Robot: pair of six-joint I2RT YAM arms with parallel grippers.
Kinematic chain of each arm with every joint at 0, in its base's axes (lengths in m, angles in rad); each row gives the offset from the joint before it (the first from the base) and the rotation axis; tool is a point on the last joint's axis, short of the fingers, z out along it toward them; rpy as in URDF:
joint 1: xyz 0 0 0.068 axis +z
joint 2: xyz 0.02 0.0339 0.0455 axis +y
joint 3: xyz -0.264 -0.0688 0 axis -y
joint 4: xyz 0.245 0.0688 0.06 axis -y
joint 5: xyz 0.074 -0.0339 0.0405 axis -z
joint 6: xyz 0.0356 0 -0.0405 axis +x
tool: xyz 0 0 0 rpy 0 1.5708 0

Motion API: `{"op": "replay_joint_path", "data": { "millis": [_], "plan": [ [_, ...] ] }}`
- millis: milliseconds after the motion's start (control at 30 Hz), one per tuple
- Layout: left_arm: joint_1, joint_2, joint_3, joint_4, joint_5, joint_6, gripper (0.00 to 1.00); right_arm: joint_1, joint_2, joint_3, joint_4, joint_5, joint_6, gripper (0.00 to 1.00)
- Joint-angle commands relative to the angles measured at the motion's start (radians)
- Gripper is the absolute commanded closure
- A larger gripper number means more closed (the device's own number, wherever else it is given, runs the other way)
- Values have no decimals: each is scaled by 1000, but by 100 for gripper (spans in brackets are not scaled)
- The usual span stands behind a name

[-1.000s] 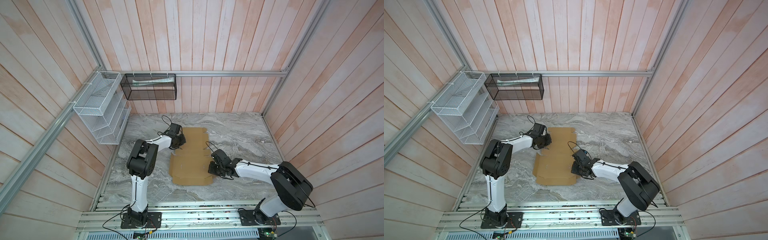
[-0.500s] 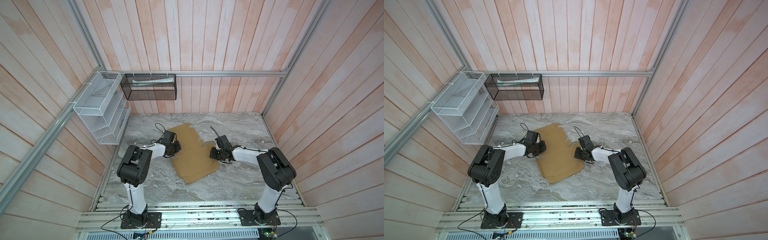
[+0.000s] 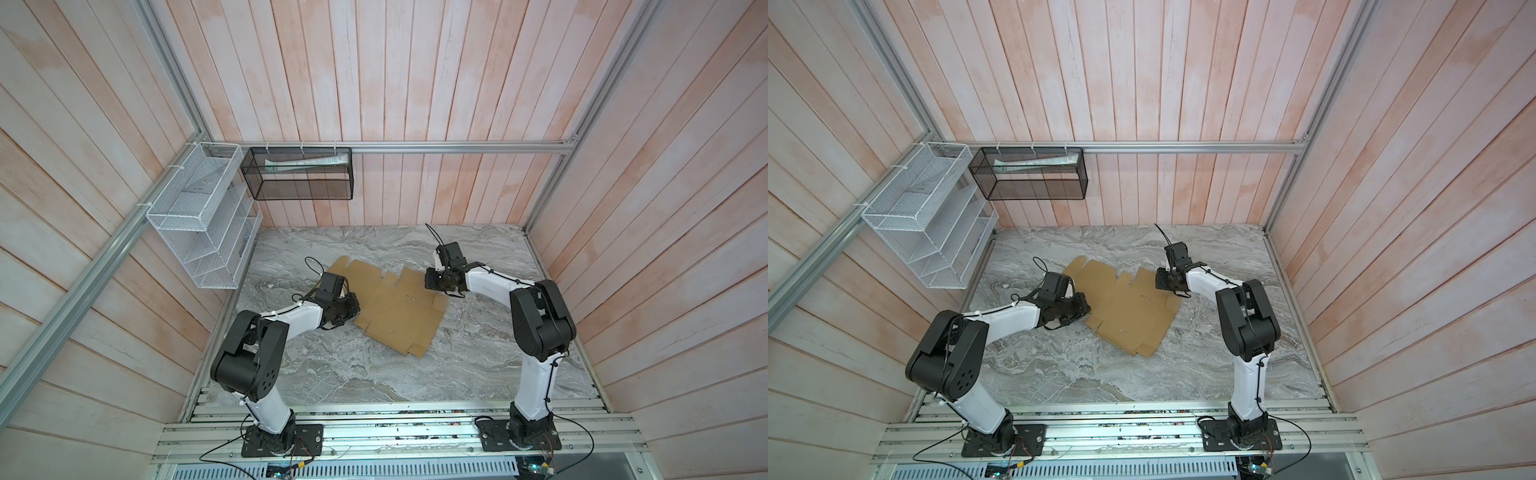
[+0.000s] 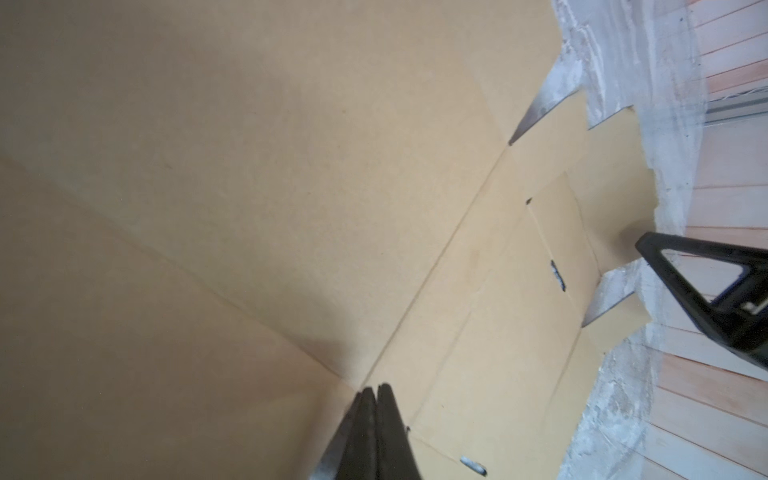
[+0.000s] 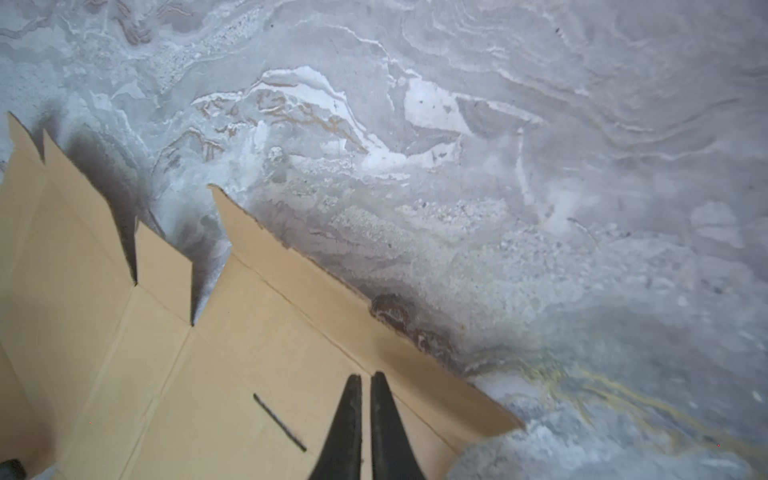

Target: Fold the paper box

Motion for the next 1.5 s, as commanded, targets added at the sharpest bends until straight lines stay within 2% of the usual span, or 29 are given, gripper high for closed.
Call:
{"op": "replay_joint_path", "data": {
  "millis": [0,200,367,567,1033,1233,1467],
  "plan": [
    [30,-17,86,-64,-48,60,100,63,-140,-64,-77,49,6,88],
    [102,51,190,-97,-49,116,100,225,-328,-275,-40,62,191,89],
    [131,114,232,-104,-48,138,100,362,-396,-399,38,69,352,93],
    [145,163,222,-82,-45,131,100,404,-394,-472,90,77,441,93],
    [145,123,66,-27,-50,98,100,337,-259,-460,90,57,403,94],
    [145,87,-18,-2,-30,85,100,295,-229,-440,61,50,336,94],
    [103,38,-139,38,-17,40,100,178,-156,-386,18,48,202,95]
  ]
}}
